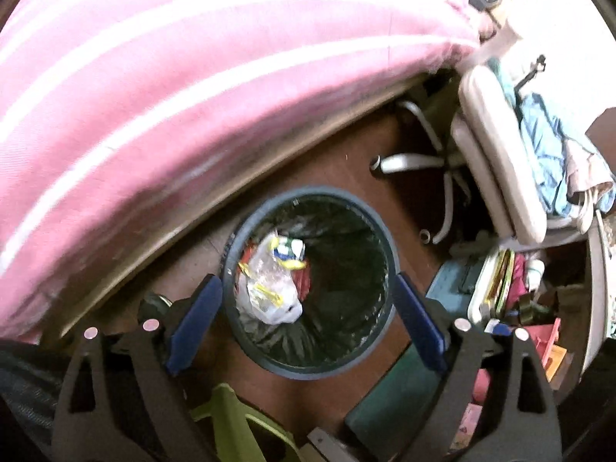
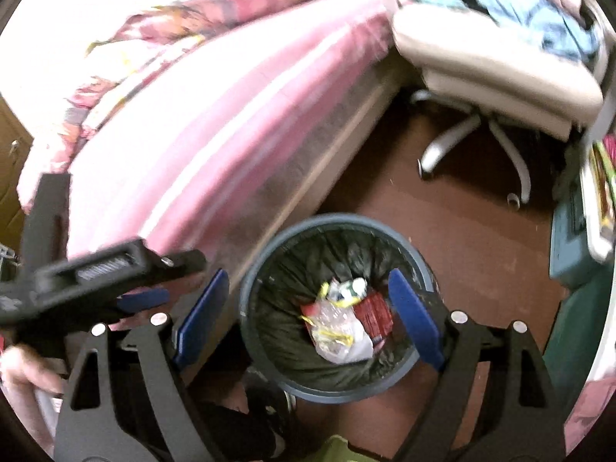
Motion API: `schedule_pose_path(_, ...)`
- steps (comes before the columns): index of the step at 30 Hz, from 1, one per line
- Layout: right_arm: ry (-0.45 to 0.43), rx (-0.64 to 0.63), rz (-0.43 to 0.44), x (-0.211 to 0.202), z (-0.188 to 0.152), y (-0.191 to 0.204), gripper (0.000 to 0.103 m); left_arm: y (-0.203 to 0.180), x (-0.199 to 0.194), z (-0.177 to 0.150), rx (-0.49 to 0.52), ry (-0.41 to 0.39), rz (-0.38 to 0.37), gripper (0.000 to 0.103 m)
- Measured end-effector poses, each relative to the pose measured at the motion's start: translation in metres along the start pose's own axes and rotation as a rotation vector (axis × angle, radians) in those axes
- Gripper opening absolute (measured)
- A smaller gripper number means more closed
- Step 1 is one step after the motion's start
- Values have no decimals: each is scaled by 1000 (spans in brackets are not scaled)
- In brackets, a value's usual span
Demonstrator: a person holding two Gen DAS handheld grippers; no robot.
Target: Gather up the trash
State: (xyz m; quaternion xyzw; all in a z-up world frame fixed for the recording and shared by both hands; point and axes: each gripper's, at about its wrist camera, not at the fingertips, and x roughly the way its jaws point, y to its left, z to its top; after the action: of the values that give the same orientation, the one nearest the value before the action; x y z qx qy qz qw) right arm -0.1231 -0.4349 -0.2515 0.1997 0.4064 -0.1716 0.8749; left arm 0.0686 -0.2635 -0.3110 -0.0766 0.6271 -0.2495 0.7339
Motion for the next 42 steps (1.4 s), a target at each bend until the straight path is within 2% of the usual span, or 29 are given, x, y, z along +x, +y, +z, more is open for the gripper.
schedule_pose_path(2, 1, 22, 37, -14, 6, 12, 87, 4, -17, -2, -21, -47, -25, 88)
schedule_pose_path(4, -42, -11, 53, -32, 12, 28, 88, 13, -35, -4, -62, -100, -59, 88)
schedule_pose_path(8, -114, -51, 104, -56, 23, 53, 89, 24, -76, -3, -88, -204, -74, 88)
schedule_pose_path(11, -173, -102, 136, -77, 30, 79, 91, 31, -122, -9, -56, -320, -43, 88)
schedule_pose_path(14, -227, -164, 177, -97, 34, 111, 93, 48, -165, -18, -67, -420, -12, 91)
schedule_pose_path(18, -262, -244, 242, -113, 31, 153, 96, 77, -215, -32, -122, -514, 25, 92)
schedule_pose_path(21, -276, -321, 292, -120, 23, 192, 97, 98, -247, -41, -135, -557, 51, 92)
schedule_pose_path(24, -278, -375, 322, -124, 13, 220, 97, 118, -279, -55, -138, -628, 123, 92)
schedule_pose_path(30, -247, -466, 372, -119, -7, 274, 97, 158, -313, -82, -207, -731, 194, 93)
schedule_pose_path(37, -221, -535, 391, -115, -28, 319, 97, 192, -322, -96, -278, -747, 229, 97)
schedule_pose_path(42, -206, -558, 397, -109, -36, 332, 97, 196, -323, -101, -292, -779, 258, 97)
